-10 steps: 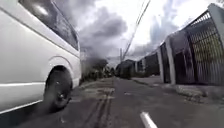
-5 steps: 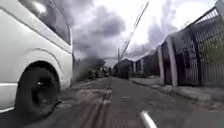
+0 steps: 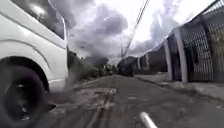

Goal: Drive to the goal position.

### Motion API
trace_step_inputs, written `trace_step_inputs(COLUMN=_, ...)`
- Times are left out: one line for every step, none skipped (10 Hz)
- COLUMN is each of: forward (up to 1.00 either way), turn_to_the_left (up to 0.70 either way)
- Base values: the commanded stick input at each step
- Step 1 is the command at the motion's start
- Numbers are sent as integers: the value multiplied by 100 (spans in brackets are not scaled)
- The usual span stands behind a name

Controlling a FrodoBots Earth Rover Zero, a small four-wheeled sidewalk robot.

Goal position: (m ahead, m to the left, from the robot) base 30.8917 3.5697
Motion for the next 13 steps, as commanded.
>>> trace_step_inputs(forward=85, turn_to_the_left=0)
trace_step_inputs(forward=85, turn_to_the_left=-4)
trace_step_inputs(forward=85, turn_to_the_left=-12)
trace_step_inputs(forward=85, turn_to_the_left=-24)
trace_step_inputs(forward=85, turn_to_the_left=-34)
trace_step_inputs(forward=85, turn_to_the_left=-34)
trace_step_inputs(forward=85, turn_to_the_left=-34)
trace_step_inputs(forward=85, turn_to_the_left=-33)
trace_step_inputs(forward=85, turn_to_the_left=-29)
trace_step_inputs(forward=85, turn_to_the_left=-25)
trace_step_inputs(forward=85, turn_to_the_left=-21)
trace_step_inputs(forward=85, turn_to_the_left=-17)
trace_step_inputs(forward=85, turn_to_the_left=-14)
